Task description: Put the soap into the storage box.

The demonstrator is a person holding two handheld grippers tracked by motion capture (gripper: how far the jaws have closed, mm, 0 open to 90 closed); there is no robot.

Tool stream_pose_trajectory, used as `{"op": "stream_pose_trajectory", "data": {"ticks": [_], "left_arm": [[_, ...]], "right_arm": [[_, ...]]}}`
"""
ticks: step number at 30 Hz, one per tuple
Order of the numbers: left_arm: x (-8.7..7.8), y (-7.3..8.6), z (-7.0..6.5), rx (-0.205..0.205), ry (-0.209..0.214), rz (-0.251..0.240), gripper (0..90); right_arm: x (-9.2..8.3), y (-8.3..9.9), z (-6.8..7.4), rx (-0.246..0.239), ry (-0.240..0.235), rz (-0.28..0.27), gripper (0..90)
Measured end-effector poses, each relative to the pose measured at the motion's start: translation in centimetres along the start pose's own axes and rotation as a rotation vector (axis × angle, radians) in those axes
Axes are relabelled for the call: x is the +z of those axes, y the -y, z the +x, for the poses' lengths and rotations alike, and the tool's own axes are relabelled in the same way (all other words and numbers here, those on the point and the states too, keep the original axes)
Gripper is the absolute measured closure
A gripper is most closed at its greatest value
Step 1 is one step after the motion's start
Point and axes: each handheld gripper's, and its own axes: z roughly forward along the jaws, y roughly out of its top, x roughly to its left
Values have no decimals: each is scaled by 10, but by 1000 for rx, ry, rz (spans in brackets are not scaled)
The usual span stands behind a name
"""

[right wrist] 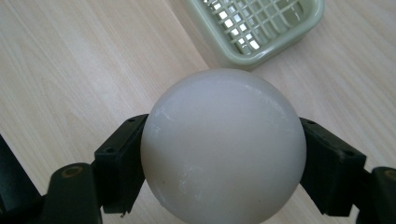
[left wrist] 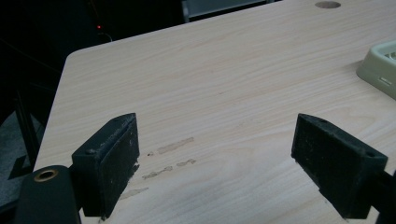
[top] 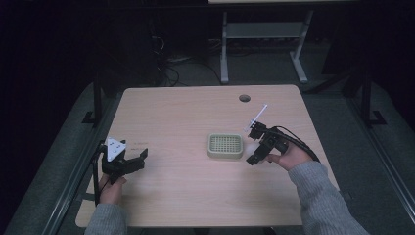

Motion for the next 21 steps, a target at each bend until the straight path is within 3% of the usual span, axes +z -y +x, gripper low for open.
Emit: {"op": "stream_pose_trajectory", "data": {"ticks": [21], "left_arm": [[0, 0, 0, 3, 1, -1, 148]], "right_arm": [[-8, -31, 4, -42, -4, -6, 238]]}}
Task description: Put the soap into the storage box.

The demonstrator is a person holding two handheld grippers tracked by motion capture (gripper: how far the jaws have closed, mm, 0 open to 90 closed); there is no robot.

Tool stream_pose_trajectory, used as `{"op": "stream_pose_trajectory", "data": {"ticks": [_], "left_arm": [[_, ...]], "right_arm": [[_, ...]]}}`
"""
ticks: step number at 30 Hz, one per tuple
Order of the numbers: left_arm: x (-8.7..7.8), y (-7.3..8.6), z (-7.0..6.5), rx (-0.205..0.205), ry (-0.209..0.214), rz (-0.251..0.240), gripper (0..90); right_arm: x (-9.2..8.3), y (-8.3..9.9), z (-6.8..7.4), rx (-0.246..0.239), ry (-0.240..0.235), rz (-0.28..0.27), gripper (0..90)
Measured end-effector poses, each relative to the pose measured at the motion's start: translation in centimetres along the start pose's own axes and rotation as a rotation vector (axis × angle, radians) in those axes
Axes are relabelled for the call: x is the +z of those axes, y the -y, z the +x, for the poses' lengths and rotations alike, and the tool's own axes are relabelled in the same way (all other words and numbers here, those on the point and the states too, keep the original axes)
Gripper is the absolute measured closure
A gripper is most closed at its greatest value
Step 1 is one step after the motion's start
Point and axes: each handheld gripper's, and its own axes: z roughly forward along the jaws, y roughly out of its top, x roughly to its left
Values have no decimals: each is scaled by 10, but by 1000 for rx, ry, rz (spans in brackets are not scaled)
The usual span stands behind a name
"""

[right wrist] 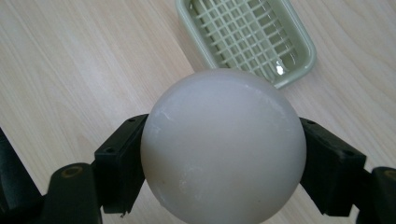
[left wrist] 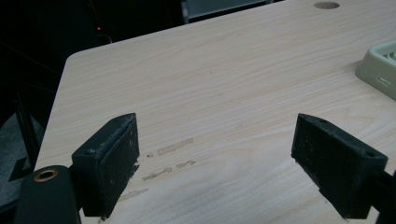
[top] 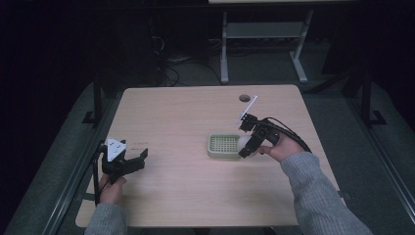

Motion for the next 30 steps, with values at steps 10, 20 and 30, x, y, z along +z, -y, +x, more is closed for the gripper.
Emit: {"op": "stream_pose_trajectory", "data": {"ticks": [10, 20, 30], "left_arm": [[0, 0, 0, -6, -2, -8, 148], [0, 0, 0, -1, -2, -7, 148], [-1, 0, 3, -8, -7, -10, 148]], "right_arm": [[2, -13, 0, -12, -3, 15, 238], [2, -25, 0, -23, -1, 18, 238], [5, -38, -4, -26, -6, 37, 238]]}}
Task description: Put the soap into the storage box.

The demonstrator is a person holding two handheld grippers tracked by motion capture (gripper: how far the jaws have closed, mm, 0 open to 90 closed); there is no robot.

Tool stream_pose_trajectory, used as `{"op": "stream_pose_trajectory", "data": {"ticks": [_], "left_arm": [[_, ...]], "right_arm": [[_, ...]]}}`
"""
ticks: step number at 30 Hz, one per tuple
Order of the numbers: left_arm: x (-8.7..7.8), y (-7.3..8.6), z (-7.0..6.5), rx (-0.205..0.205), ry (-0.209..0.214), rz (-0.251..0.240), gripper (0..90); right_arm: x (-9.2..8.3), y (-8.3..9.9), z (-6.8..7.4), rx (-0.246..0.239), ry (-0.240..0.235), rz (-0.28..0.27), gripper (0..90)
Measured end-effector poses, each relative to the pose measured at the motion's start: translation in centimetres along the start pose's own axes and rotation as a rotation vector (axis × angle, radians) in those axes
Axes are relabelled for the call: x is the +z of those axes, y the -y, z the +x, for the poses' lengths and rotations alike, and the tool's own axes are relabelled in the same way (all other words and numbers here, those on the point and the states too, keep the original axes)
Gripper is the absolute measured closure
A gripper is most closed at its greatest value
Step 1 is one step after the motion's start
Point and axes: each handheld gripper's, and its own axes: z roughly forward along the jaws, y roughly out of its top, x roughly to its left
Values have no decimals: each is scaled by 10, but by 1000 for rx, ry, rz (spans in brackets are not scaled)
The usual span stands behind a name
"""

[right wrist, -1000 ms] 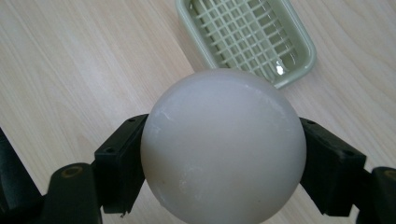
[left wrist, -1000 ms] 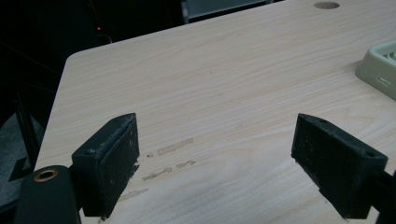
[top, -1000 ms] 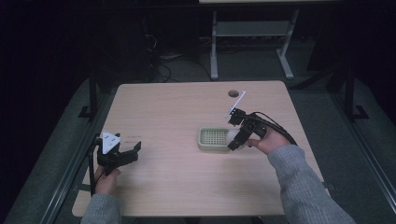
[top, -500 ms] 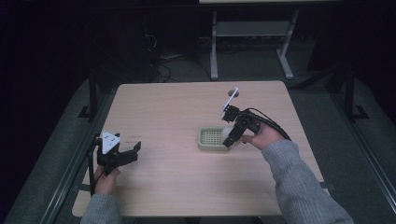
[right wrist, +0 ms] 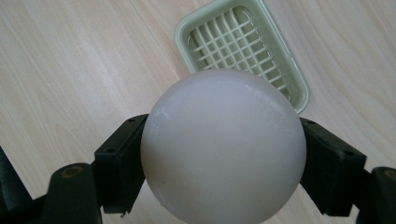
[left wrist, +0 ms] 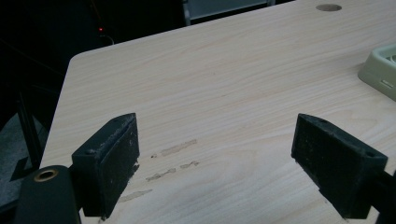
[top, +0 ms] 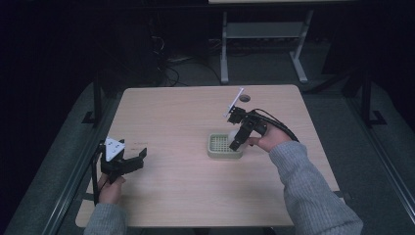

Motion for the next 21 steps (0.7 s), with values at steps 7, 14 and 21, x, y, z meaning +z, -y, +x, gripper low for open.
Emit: {"op": "stream_pose_trajectory", "data": {"ticks": [7, 14, 21], "left_arm": [[0, 0, 0, 4, 0, 5, 148], [1, 0, 0, 7, 1, 5, 148], [1, 0, -1, 4, 5, 0, 149]], "right_arm": [[3, -10, -2, 4, 9, 0, 238], [15, -18, -7, 5, 6, 16, 238], [31, -28, -12, 25, 8, 35, 238]]}}
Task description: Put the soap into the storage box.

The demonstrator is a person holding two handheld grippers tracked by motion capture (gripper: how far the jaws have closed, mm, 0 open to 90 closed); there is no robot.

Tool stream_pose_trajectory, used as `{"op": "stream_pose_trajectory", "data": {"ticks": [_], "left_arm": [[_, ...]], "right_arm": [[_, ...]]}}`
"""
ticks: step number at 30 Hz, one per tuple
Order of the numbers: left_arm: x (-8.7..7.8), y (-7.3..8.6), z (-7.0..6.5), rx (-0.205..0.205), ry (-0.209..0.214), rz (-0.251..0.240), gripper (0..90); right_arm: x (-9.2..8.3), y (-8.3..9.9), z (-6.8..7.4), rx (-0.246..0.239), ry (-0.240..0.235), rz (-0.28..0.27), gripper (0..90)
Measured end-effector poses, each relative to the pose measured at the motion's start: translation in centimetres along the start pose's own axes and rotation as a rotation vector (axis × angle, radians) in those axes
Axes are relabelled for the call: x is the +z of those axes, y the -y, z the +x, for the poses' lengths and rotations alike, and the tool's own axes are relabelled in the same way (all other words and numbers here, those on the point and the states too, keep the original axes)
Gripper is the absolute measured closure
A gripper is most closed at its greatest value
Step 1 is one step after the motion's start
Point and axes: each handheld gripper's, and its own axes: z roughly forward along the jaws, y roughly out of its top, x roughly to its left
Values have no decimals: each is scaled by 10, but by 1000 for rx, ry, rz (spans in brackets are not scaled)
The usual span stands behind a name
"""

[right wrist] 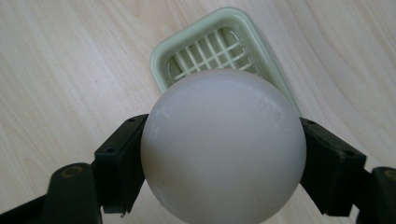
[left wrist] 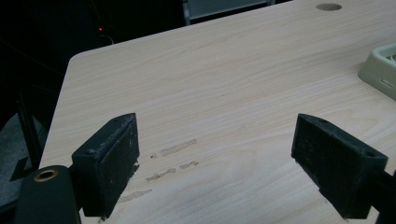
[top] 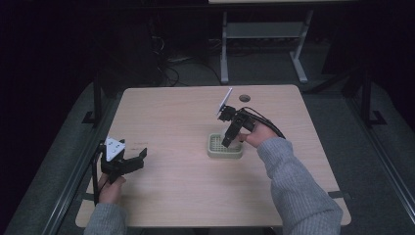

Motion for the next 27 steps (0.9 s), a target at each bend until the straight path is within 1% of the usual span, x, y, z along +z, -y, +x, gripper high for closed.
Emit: {"op": "stream_pose_trajectory", "data": {"ticks": [2, 4, 7, 9, 11, 12, 15, 16, 20, 22, 27], "left_arm": [[0, 0, 0, 0, 0, 0, 148], [1, 0, -1, 4, 0, 7, 148], [1, 0, -1, -1, 2, 3, 148], [0, 0, 0, 2, -1, 2, 148], [0, 0, -1, -1, 1, 3, 149], [0, 0, -1, 6, 1, 5, 148], [0, -1, -1, 5, 2, 7, 148], [0, -1, -1, 4, 1, 8, 148], [0, -1, -1, 5, 2, 5, 149], [0, -1, -1, 5, 3, 7, 148], [0, -1, -1, 4, 3, 6, 148]], "right_arm": [[2, -1, -1, 3, 1, -1, 238], [9, -4, -2, 0, 1, 9, 238], [14, -7, -3, 17, 6, 17, 238], [16, -7, -4, 8, 10, 16, 238], [20, -9, -4, 20, 9, 28, 238], [25, -10, -4, 24, 6, 27, 238], [29, -12, -4, 27, -1, 34, 237], [35, -14, -3, 12, 9, 50, 238], [39, -17, -3, 13, 14, 53, 237], [40, -17, -4, 19, 12, 53, 237], [42, -17, -5, 16, 21, 64, 237]]}}
